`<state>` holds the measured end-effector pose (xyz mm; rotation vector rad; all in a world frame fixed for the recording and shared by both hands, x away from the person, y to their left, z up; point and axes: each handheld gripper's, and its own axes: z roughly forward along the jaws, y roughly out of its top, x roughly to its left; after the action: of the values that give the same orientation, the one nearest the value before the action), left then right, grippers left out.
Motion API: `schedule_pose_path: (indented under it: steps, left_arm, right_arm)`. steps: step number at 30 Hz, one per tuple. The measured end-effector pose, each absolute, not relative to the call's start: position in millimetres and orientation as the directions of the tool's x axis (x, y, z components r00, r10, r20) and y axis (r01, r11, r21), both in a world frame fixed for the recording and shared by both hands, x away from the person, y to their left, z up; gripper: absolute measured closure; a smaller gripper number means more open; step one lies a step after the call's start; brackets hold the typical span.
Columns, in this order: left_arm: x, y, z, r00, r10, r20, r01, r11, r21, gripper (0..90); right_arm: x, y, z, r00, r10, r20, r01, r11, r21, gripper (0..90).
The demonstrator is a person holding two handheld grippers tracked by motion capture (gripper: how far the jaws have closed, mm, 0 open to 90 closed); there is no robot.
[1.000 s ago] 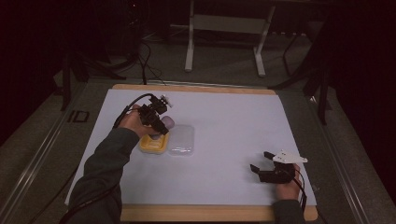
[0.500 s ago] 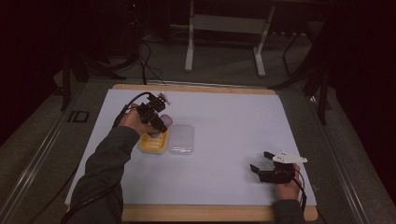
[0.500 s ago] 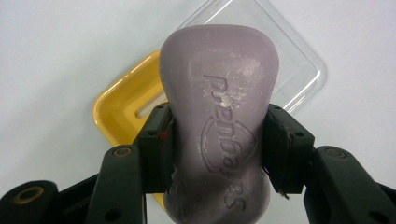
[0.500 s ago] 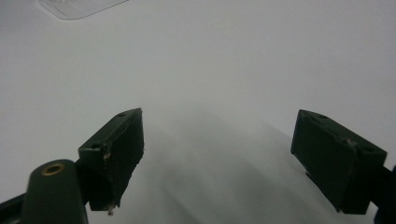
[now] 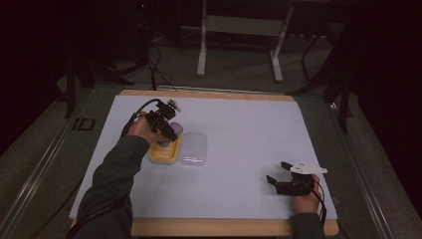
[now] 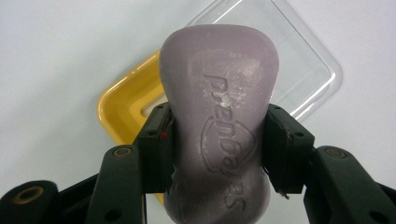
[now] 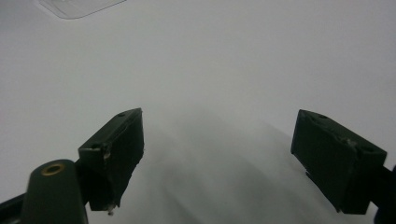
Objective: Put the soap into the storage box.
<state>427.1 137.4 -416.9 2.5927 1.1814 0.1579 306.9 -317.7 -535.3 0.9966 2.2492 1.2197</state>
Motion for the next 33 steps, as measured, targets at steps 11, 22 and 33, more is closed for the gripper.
schedule_pose_path:
  steps: [11,22,33]
  left_arm:
    - [431,145,-422,0.623,0.782,-0.036,0.750,-0.584,0.309,50.2]
    - [436,151,-431,0.589,0.806,-0.055,0.780,-0.550,0.299,50.2]
    - [436,151,-439,0.573,0.818,-0.054,0.793,-0.536,0.291,50.1]
  right_arm:
    - [307,-318,-535,-0.669,0.743,-0.006,0.401,0.368,0.839,16.9]
    - [307,-318,-535,-0.670,0.743,-0.007,0.402,0.370,0.838,16.9]
    - [307,-317,-535,-0.671,0.741,-0.011,0.400,0.374,0.836,16.9]
